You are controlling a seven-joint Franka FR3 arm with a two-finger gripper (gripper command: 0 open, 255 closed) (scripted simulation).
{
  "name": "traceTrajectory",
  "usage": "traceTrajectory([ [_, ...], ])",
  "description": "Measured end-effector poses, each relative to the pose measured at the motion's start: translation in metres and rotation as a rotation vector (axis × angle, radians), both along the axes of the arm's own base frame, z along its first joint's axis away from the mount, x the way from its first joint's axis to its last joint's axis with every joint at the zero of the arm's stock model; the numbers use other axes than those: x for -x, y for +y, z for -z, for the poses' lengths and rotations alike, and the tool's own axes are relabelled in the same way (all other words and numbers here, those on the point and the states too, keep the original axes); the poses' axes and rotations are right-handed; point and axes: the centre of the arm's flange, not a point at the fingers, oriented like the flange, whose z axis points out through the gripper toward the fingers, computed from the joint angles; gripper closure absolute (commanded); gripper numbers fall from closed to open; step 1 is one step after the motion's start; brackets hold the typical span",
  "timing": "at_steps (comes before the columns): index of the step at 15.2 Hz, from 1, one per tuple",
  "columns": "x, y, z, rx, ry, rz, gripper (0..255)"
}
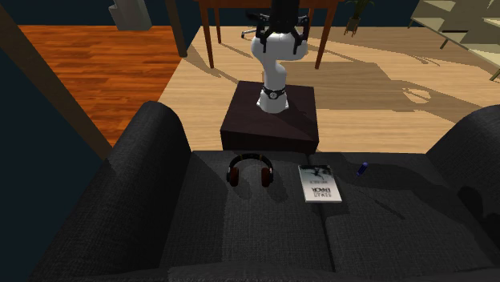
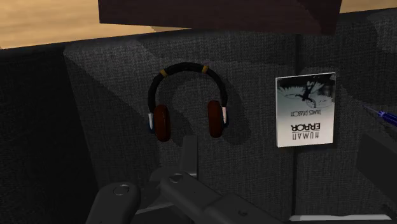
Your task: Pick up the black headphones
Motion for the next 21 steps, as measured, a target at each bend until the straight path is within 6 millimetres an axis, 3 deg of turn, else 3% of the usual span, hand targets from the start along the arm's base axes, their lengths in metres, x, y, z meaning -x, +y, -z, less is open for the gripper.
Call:
traceTrajectory([
  [2,0.0,-0.003,0.006,-0.001,-0.001,0.0,0],
  [5,-0.006,-0.014,0.034,-0.008,-0.004,-0.002,0],
  [21,-0.047,-0.095,0.228,-0.051,-0.033,-0.015,0],
])
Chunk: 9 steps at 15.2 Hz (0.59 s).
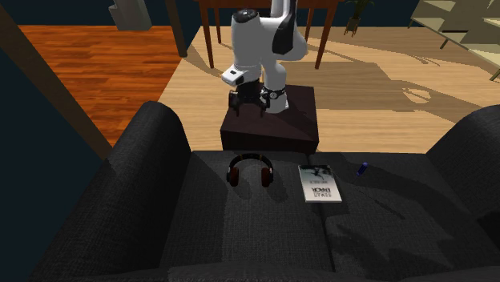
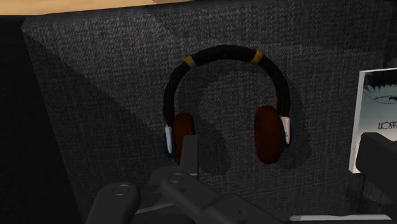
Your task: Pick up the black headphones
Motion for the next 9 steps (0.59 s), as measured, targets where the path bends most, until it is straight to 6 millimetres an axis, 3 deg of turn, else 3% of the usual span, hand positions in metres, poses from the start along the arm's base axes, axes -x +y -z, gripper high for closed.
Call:
traceTrajectory([
  [9,-0.019,-0.039,0.111,-0.027,-0.017,-0.008,0],
])
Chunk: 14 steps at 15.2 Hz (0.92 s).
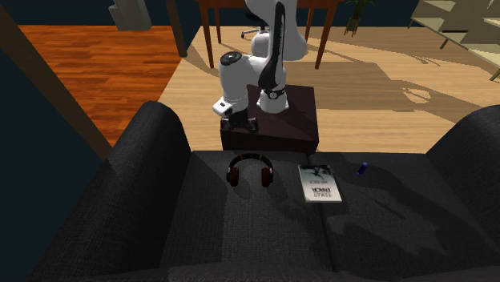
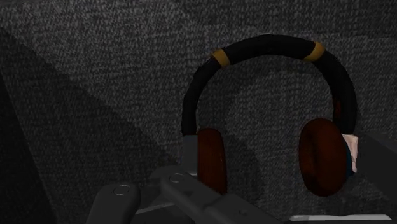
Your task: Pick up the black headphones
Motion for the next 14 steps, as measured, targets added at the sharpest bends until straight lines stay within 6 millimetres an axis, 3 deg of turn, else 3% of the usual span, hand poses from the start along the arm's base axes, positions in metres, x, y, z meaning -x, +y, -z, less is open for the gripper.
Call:
traceTrajectory([
  [8,-0.028,-0.037,0.096,-0.016,-0.017,-0.007,0],
  [14,-0.029,-0.041,0.132,-0.02,-0.019,-0.007,0],
])
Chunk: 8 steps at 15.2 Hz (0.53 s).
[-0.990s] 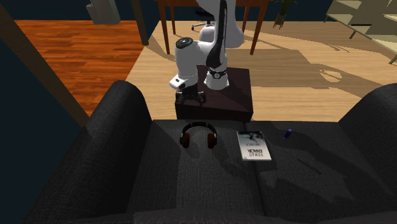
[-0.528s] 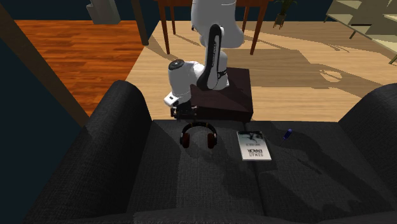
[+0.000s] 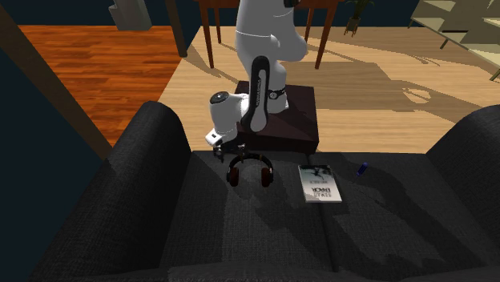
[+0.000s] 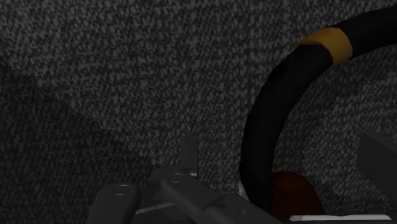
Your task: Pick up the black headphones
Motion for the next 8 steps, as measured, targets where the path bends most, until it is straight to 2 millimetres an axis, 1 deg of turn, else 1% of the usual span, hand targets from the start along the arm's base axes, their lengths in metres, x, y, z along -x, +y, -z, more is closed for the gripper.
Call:
traceTrajectory([
  [3,0.0,0.001,0.015,0.0,0.0,0.0,0],
  [4,0.0,0.001,0.017,0.0,0.0,0.0,255],
  [8,0.0,0.0,0.019,0.0,0.0,0.001,255],
])
